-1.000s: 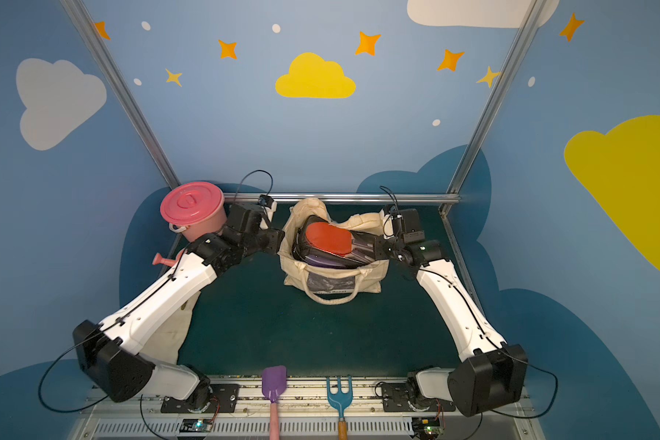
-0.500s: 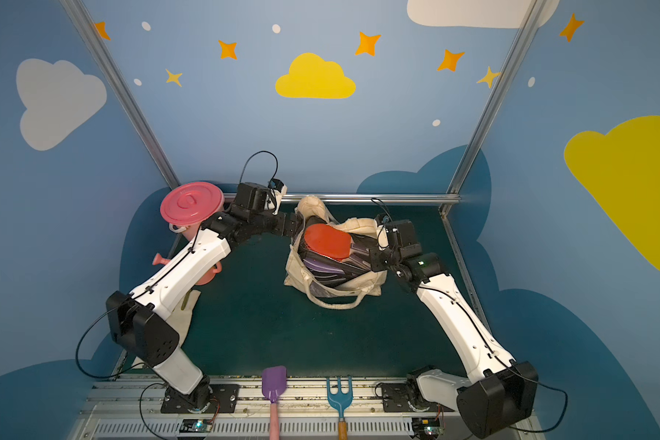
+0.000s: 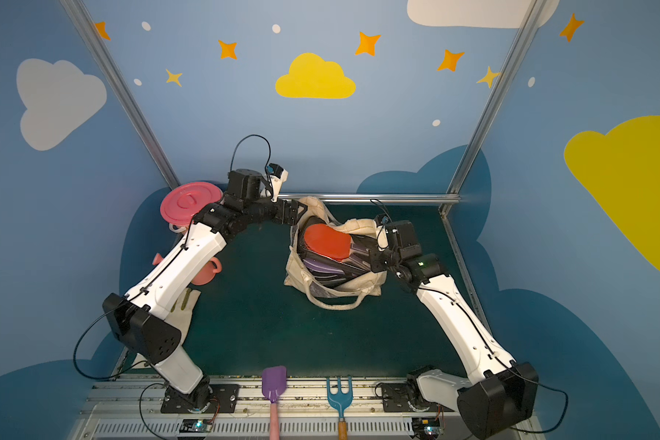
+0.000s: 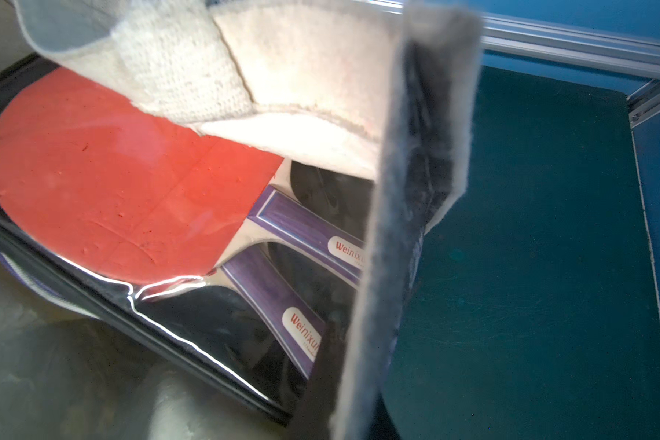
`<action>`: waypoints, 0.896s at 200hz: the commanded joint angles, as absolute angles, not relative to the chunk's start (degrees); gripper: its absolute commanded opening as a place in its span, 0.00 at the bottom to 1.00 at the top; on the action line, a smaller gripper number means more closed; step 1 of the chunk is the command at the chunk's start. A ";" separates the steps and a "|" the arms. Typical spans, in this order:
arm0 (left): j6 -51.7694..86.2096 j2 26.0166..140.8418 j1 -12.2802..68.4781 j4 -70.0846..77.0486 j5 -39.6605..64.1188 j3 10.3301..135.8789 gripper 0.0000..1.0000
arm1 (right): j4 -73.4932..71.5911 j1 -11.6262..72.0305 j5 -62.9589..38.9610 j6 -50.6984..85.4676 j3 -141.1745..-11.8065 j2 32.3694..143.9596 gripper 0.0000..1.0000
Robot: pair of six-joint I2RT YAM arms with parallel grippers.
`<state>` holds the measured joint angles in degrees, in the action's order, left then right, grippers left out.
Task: Remove the ping pong set from the canvas bag
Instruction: Adjust the canvas bag at the center of the board.
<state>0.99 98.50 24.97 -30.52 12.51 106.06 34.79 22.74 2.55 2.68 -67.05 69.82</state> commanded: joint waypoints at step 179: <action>-1.05 114.85 26.37 -41.76 2.21 119.27 0.04 | 34.91 23.24 -0.97 -1.28 -73.04 74.93 0.00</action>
